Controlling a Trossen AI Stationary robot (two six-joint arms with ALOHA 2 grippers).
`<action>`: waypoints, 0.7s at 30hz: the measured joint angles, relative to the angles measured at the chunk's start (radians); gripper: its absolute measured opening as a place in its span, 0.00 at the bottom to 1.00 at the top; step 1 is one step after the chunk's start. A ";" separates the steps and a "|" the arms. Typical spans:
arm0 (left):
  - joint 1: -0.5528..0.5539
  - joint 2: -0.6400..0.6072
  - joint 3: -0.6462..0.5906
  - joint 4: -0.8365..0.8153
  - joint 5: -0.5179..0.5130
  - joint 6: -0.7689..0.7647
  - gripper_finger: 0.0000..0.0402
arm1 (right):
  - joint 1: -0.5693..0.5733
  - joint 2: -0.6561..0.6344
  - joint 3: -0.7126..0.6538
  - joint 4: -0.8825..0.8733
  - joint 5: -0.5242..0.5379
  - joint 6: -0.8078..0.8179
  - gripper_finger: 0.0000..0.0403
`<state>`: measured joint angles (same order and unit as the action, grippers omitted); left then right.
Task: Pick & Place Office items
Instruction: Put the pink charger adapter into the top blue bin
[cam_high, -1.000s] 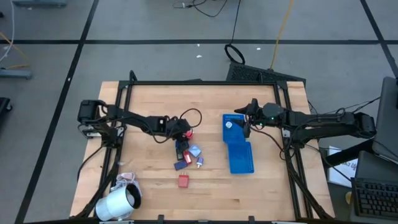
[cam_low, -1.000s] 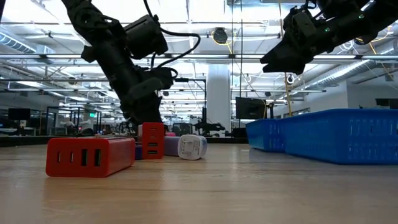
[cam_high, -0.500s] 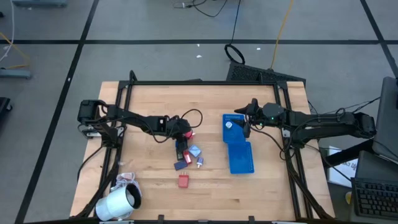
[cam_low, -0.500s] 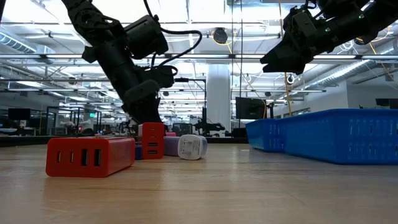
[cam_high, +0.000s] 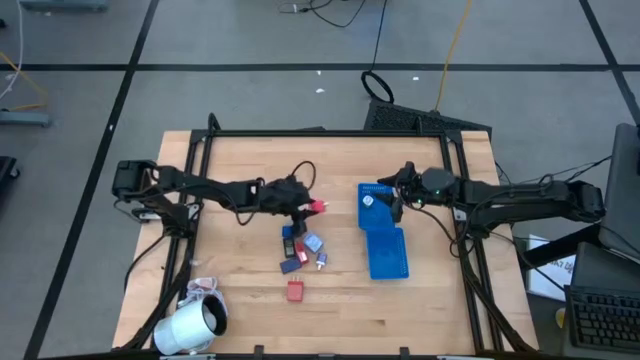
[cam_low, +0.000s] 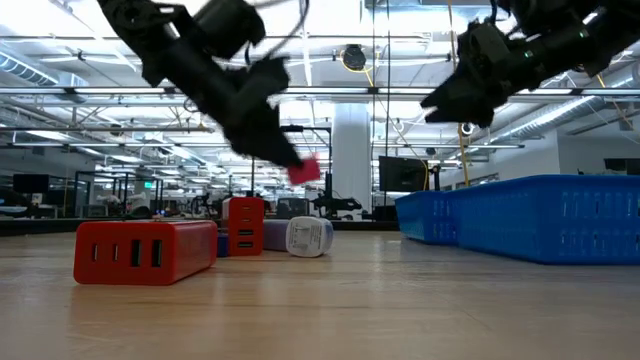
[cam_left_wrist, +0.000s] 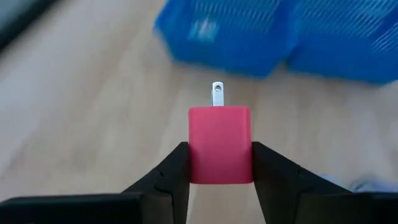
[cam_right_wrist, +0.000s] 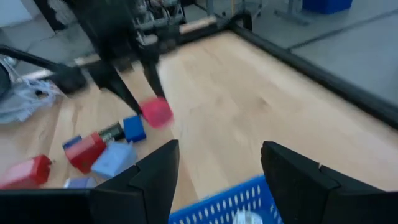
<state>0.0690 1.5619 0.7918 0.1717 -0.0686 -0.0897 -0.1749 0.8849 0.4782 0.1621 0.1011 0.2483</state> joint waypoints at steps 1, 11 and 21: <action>-0.004 -0.005 0.000 0.053 0.011 0.022 0.34 | 0.000 0.001 -0.012 0.008 0.001 0.006 0.53; 0.012 0.003 0.000 0.418 0.127 0.115 0.34 | 0.000 0.001 -0.140 0.295 -0.001 -0.047 0.53; 0.072 -0.006 -0.020 0.466 0.233 0.086 0.34 | 0.000 0.001 -0.203 0.418 -0.001 -0.060 0.53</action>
<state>0.1412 1.5555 0.7716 0.6377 0.1647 -0.0036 -0.1749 0.8864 0.2749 0.5803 0.0998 0.1880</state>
